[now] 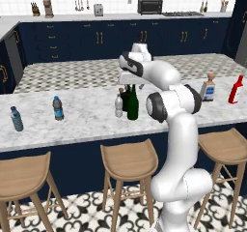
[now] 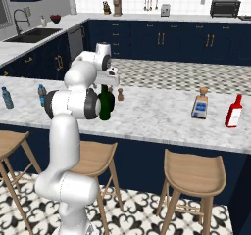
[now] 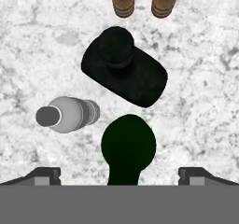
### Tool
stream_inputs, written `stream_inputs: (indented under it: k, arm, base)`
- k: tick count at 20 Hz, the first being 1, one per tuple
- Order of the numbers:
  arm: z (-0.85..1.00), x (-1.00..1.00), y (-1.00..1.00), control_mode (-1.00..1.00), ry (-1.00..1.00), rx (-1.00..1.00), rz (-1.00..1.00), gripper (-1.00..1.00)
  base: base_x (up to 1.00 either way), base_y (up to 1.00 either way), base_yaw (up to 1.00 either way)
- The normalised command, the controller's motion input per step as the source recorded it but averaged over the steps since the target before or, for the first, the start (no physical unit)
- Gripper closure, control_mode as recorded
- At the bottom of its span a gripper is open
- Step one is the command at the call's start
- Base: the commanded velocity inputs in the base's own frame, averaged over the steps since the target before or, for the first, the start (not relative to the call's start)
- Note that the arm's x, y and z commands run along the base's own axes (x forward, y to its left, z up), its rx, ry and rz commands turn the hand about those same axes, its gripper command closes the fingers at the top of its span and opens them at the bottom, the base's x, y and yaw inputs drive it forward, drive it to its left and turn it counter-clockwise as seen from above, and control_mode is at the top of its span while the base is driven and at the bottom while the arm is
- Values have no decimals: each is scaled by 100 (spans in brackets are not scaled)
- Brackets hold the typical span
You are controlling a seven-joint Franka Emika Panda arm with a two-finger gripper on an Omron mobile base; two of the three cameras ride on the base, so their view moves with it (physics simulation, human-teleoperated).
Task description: Move the plastic bottles in the middle to the plastics group, and the glass bottles in the middle to the glass group.
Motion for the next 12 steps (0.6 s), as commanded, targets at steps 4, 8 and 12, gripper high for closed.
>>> stream_inputs:
  k: [4,8,12]
  arm:
    - [-1,1,0,-100,0,0,0,-100]
    - [0,0,0,-100,0,0,0,-100]
    - [0,0,0,-100,0,0,0,100]
  base:
    - [0,0,0]
    - [0,0,0]
    - [0,0,0]
